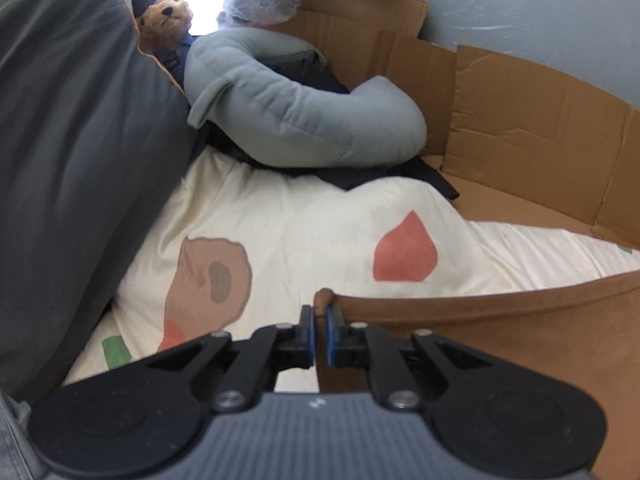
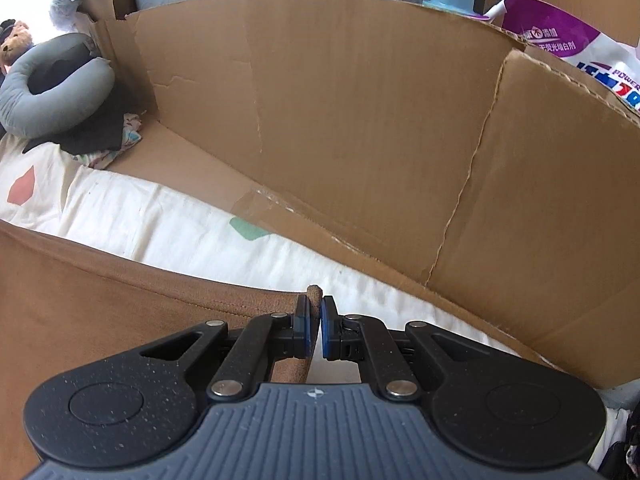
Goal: Fold clothes
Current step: 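Lift the folded edge with both tools and fold it over the shirt, then open both tools and release the folded shirt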
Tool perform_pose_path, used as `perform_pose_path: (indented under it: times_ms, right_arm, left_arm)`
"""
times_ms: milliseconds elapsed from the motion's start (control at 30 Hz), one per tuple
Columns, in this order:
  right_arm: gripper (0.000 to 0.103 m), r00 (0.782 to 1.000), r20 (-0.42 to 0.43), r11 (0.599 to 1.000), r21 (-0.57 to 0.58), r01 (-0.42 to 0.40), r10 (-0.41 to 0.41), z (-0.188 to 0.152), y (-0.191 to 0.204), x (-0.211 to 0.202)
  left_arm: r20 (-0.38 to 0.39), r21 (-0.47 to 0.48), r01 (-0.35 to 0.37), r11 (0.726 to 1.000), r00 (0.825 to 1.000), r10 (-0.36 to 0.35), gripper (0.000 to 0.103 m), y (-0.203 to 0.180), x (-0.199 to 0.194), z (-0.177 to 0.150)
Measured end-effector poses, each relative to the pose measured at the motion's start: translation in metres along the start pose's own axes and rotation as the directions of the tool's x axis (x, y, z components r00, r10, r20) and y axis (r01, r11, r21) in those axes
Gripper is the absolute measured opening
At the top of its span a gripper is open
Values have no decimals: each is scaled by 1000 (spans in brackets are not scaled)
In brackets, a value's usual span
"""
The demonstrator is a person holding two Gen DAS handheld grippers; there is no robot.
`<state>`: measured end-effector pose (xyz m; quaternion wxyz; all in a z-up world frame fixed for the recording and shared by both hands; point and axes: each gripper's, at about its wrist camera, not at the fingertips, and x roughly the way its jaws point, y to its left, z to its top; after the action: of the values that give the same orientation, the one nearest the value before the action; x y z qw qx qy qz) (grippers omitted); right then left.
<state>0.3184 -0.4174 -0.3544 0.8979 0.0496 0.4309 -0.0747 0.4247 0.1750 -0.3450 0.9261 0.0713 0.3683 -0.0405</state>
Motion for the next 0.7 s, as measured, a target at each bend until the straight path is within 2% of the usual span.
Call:
perform_pose_path:
  times_ms: [233, 500, 633, 700]
  right_arm:
    - [4, 998, -58, 1000, -1, 21, -21, 6, -3, 21]
    - [4, 993, -116, 999, -13, 36, -38, 2, 0, 47]
    - [9, 992, -115, 998, 18, 62, -59, 1, -3, 47]
    - [18, 992, -96, 996, 23, 83, -80, 1, -4, 41]
  left_arm:
    - [-45, 24, -9, 1000, 999, 10, 6, -5, 23, 2]
    - [-106, 62, -45, 997, 993, 52, 7, -12, 47, -7]
    - [-105, 23, -66, 998, 992, 68, 22, -9, 44, -6]
    - [-84, 0, -59, 998, 995, 59, 22, -8, 34, -3]
